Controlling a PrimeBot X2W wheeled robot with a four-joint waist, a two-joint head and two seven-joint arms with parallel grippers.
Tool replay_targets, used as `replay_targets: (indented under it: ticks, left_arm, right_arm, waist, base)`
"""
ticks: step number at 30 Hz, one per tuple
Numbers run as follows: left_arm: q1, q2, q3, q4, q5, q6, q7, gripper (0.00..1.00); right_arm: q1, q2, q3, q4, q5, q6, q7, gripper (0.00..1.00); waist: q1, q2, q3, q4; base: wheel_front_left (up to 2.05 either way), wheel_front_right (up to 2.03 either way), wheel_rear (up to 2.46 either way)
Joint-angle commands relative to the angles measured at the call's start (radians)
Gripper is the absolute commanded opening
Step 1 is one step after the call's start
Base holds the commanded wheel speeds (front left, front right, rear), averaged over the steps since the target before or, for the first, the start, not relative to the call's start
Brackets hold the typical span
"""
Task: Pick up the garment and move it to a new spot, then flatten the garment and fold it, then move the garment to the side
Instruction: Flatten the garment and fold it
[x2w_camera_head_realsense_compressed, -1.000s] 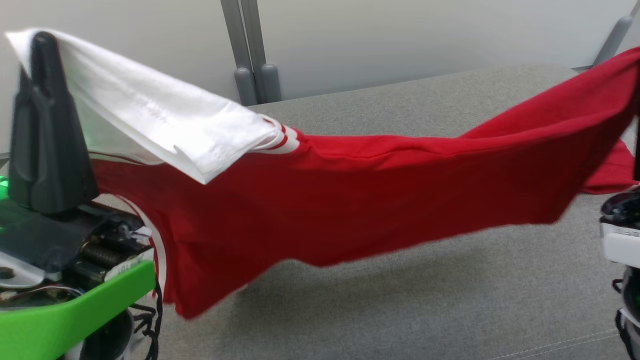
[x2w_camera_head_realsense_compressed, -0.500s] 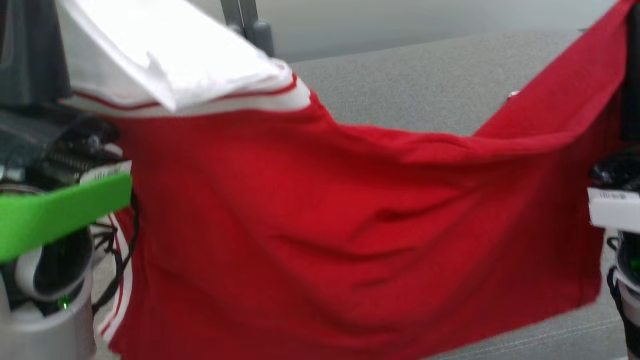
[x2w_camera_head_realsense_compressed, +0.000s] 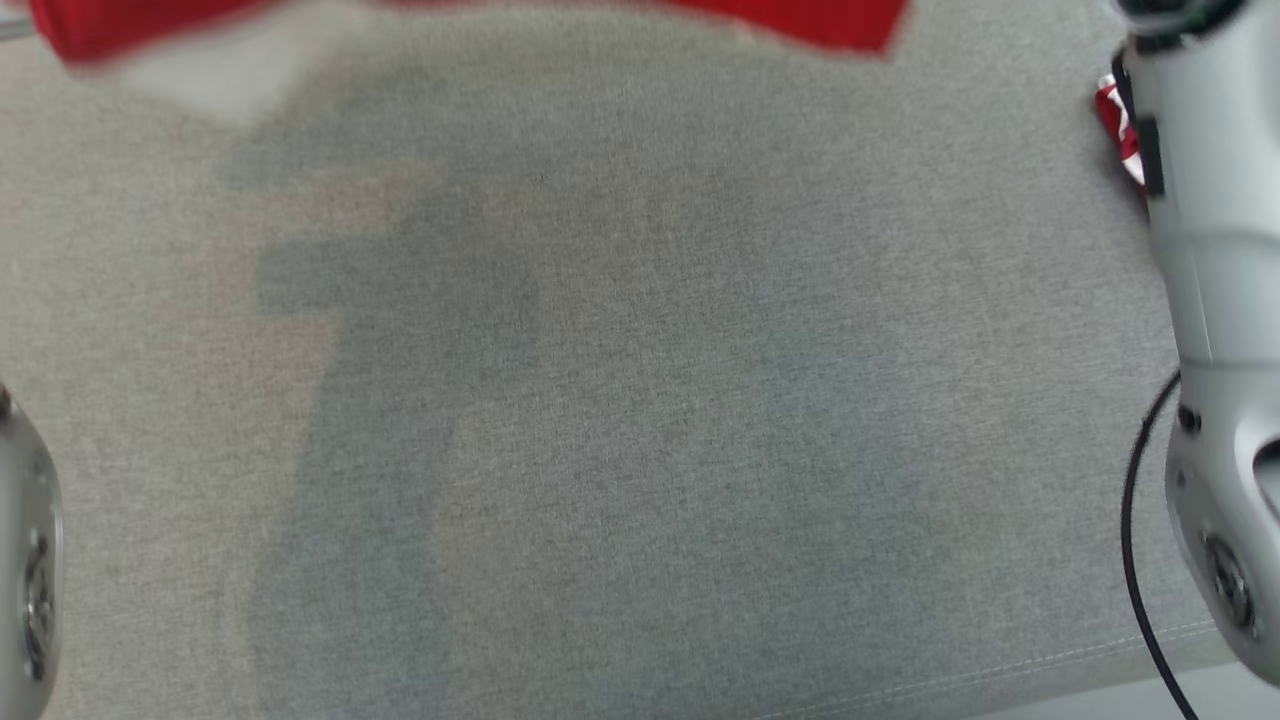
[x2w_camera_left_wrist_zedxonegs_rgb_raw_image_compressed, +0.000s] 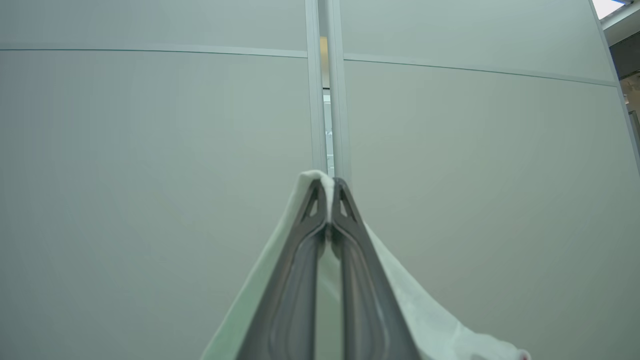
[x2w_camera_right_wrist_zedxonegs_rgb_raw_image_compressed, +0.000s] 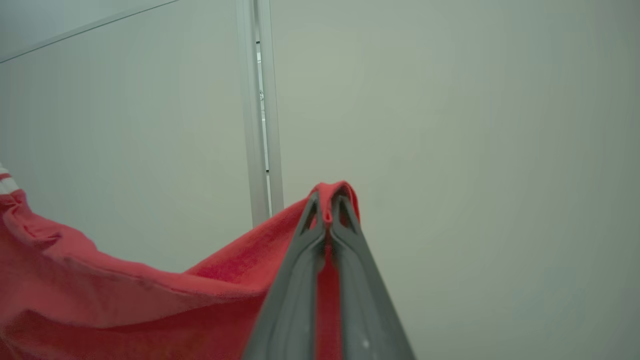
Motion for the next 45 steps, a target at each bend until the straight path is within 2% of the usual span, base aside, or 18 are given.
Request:
replay_targets:
  ticks: [1, 4, 8, 13, 19, 24, 30, 37, 45]
  left_arm:
    - [-0.041, -0.009, -0.017, 0.053, 0.026, -0.009, -0.034, 0.0]
    - [-0.081, -0.022, -0.051, 0.181, 0.054, -0.024, -0.109, 0.0]
    - [-0.059, -0.04, -0.034, 0.298, 0.036, -0.024, -0.178, 0.0]
    - [0.035, -0.054, 0.0, 0.335, -0.007, -0.066, -0.207, 0.0]
    - [0.227, -0.067, 0.079, 0.164, -0.065, -0.103, -0.207, 0.0]
    - [0.392, -0.062, 0.126, 0.003, -0.121, -0.111, -0.207, 0.0]
    - [0.674, -0.057, 0.178, -0.195, -0.189, -0.112, -0.206, 0.0]
    - [1.009, -0.128, 0.207, -0.381, -0.21, -0.112, -0.206, 0.0]
    - [1.289, -0.201, 0.191, -0.495, -0.235, -0.112, -0.206, 0.0]
  right_arm:
    - [-0.049, 0.01, -0.004, 0.067, -0.025, 0.0, -0.021, 0.0]
    - [-0.116, 0.042, -0.013, 0.211, -0.071, 0.0, -0.053, 0.0]
    - [-0.123, 0.068, -0.028, 0.332, -0.088, 0.0, -0.068, 0.0]
    - [-0.041, 0.078, -0.026, 0.351, -0.083, 0.0, -0.067, 0.0]
    - [0.074, 0.081, -0.017, 0.293, -0.005, 0.0, -0.067, 0.0]
    - [0.169, 0.074, 0.012, 0.221, 0.089, 0.0, -0.067, 0.0]
    - [0.321, 0.043, 0.046, 0.095, 0.157, 0.0, -0.067, 0.0]
    - [0.538, 0.037, 0.038, -0.065, 0.169, 0.0, -0.067, 0.0]
    - [0.789, 0.051, -0.012, -0.204, 0.192, 0.0, -0.067, 0.0]
  waist:
    - [-0.0002, 0.0, 0.059, 0.006]
    - [-0.0002, 0.0, 0.113, 0.022]
    - [-0.0002, 0.0, 0.195, 0.036]
    - [-0.0002, 0.0, 0.264, 0.048]
    - [-0.0002, 0.0, 0.277, 0.05]
    - [-0.0002, 0.0, 0.257, 0.045]
    - [-0.0002, 0.0, 0.207, 0.047]
    - [-0.0002, 0.0, 0.126, 0.064]
    - [-0.0002, 0.0, 0.005, 0.089]
  base:
    - [0.0, 0.0, 0.0]
    - [0.0, 0.0, 0.0]
    - [0.0, 0.0, 0.0]
    - [0.0, 0.0, 0.0]
    - [0.0, 0.0, 0.0]
    - [0.0, 0.0, 0.0]
    - [0.0, 0.0, 0.0]
    - [0.0, 0.0, 0.0]
    - [0.0, 0.0, 0.0]
